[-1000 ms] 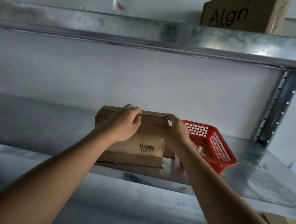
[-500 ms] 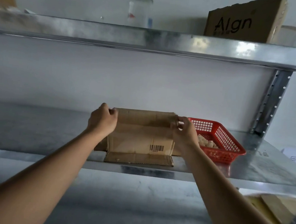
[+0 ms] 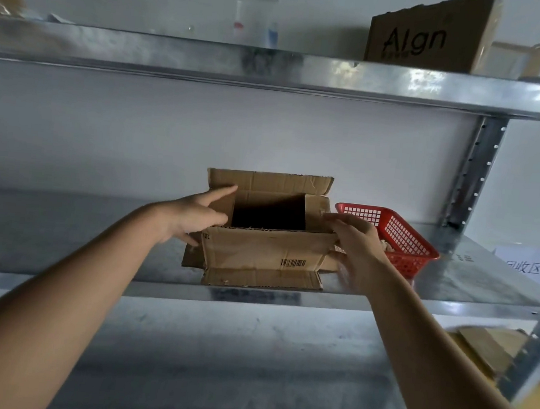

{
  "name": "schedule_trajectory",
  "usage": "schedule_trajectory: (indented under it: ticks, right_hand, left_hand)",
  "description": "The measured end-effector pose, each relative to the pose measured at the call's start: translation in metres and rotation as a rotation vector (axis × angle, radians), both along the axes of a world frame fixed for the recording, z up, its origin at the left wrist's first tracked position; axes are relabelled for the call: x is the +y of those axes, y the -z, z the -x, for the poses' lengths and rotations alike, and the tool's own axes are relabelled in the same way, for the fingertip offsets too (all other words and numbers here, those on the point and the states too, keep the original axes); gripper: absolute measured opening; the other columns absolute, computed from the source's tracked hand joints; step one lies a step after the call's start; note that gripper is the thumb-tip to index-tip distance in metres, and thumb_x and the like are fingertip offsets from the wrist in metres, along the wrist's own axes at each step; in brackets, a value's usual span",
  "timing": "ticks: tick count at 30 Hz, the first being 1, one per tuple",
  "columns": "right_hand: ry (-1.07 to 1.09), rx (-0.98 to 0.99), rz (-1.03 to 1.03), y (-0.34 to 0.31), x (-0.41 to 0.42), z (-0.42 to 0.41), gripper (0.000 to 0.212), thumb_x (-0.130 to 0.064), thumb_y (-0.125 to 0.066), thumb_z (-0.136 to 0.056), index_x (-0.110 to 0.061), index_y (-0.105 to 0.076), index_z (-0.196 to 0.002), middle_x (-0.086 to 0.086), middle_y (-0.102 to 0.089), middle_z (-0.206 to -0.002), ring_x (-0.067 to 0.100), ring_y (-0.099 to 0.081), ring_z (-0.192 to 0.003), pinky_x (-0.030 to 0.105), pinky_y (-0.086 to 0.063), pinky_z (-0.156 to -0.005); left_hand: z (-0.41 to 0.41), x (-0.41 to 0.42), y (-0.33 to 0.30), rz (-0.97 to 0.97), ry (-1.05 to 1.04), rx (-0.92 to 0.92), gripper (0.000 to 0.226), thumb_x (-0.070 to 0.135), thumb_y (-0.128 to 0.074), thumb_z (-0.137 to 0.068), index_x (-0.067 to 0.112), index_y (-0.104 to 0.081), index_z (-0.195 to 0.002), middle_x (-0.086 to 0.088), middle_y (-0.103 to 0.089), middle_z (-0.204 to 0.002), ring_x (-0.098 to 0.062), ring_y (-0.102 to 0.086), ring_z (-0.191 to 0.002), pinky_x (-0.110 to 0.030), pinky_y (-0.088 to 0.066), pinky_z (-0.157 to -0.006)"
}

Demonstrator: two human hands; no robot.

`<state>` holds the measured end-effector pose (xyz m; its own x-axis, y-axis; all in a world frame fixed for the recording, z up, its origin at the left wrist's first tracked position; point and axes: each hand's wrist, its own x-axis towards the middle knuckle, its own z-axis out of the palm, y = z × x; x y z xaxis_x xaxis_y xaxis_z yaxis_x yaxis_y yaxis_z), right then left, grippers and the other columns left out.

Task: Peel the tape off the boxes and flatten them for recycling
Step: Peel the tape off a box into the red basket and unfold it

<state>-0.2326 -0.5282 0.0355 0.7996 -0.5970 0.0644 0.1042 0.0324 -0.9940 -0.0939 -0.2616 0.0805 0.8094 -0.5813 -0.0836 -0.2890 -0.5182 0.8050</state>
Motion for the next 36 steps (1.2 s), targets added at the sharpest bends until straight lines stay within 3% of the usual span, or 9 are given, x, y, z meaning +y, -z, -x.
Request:
schedule_trajectory:
  ticks: [4, 7, 11, 14, 22, 25, 29, 33, 36]
  right_hand:
    - [-0.122, 0.061, 0.171, -0.011, -0.003, 0.015, 0.047, 0.009, -0.062, -0.093, -0.021, -0.067, -0.130, 0.009, -0.074, -0.117, 0.027, -0.073, -0.105, 0.049, -0.059, -0.096]
    - [-0.134, 0.125, 0.407, -0.019, -0.003, 0.018, 0.066, 0.012, -0.070, -0.086, -0.023, -0.058, -0.141, 0.008, -0.063, -0.129, 0.028, -0.066, -0.115, 0.040, -0.064, -0.084]
    - [0.019, 0.240, 0.755, -0.019, 0.006, 0.010, 0.088, -0.021, -0.092, -0.073, -0.033, -0.044, -0.147, 0.005, -0.056, -0.136, 0.029, -0.055, -0.123, 0.048, -0.059, -0.093]
    - [0.126, 0.246, 0.888, -0.010, 0.015, 0.002, 0.104, -0.041, -0.096, -0.066, -0.037, -0.033, -0.149, 0.010, -0.053, -0.139, 0.032, -0.052, -0.123, 0.047, -0.054, -0.093]
    - [0.168, 0.001, 0.823, 0.001, 0.019, 0.010, 0.045, -0.039, -0.063, -0.090, -0.029, -0.051, -0.132, 0.003, -0.068, -0.118, 0.016, -0.066, -0.087, 0.033, -0.054, -0.064]
    - [0.187, -0.162, 0.670, 0.007, 0.020, 0.015, 0.033, -0.042, -0.042, -0.094, -0.038, -0.060, -0.121, -0.009, -0.072, -0.091, 0.009, -0.067, -0.073, 0.035, -0.055, -0.062]
    - [0.035, -0.308, 0.419, 0.018, 0.020, 0.018, 0.027, -0.050, -0.044, -0.096, -0.057, -0.065, -0.110, -0.018, -0.072, -0.106, 0.006, -0.068, -0.106, 0.036, -0.058, -0.089]
    - [-0.162, -0.350, 0.425, 0.031, 0.010, 0.023, 0.056, -0.060, -0.062, -0.089, -0.035, -0.060, -0.139, -0.020, -0.066, -0.131, 0.000, -0.060, -0.125, 0.020, -0.055, -0.091]
    - [-0.143, -0.310, 0.613, 0.042, 0.004, 0.021, 0.073, -0.035, -0.086, -0.081, -0.024, -0.053, -0.146, -0.015, -0.063, -0.136, 0.007, -0.059, -0.128, 0.027, -0.056, -0.099]
  left_hand:
    - [0.003, 0.003, -0.004, -0.111, 0.088, -0.089, 0.085, 0.021, -0.063, -0.099, 0.078, -0.019, -0.143, 0.012, -0.015, -0.170, -0.012, -0.046, -0.125, -0.037, -0.059, -0.091]
    - [0.004, 0.006, -0.006, -0.119, 0.158, -0.089, 0.104, 0.010, -0.073, -0.090, 0.081, -0.016, -0.141, 0.001, -0.022, -0.167, -0.007, -0.066, -0.079, -0.028, -0.058, -0.067]
    - [0.007, 0.008, -0.003, -0.152, 0.110, -0.281, 0.112, 0.029, -0.086, -0.083, 0.081, -0.006, -0.141, -0.009, -0.030, -0.163, -0.021, -0.063, -0.114, -0.035, -0.054, -0.095]
    - [0.011, 0.001, 0.010, -0.194, -0.025, -0.510, 0.113, 0.061, -0.085, -0.074, 0.076, 0.002, -0.146, -0.004, -0.047, -0.118, -0.025, -0.064, -0.089, -0.033, -0.052, -0.073]
    - [-0.001, -0.004, 0.030, 0.146, -0.202, -0.616, 0.064, 0.039, -0.043, -0.105, 0.064, -0.011, -0.155, -0.004, -0.053, -0.087, -0.015, -0.054, -0.063, -0.028, -0.042, -0.059]
    - [-0.004, -0.002, 0.029, 0.300, -0.247, -0.564, 0.057, 0.023, -0.032, -0.111, 0.055, -0.022, -0.158, -0.003, -0.053, -0.112, -0.022, -0.059, -0.074, -0.037, -0.052, -0.075]
    - [0.000, -0.002, 0.032, 0.411, -0.390, -0.447, 0.062, 0.015, -0.032, -0.112, 0.054, -0.021, -0.158, -0.005, -0.029, -0.167, -0.041, -0.068, -0.102, -0.055, -0.061, -0.085]
    - [-0.005, -0.007, 0.033, 0.435, -0.554, -0.456, 0.060, 0.015, -0.033, -0.111, 0.045, -0.020, -0.162, -0.006, -0.031, -0.167, -0.037, -0.062, -0.124, -0.056, -0.057, -0.096]
    - [-0.008, -0.012, 0.031, 0.582, -0.562, -0.300, 0.054, 0.018, -0.032, -0.111, 0.042, -0.028, -0.159, -0.003, -0.034, -0.162, -0.038, -0.062, -0.122, -0.052, -0.064, -0.078]
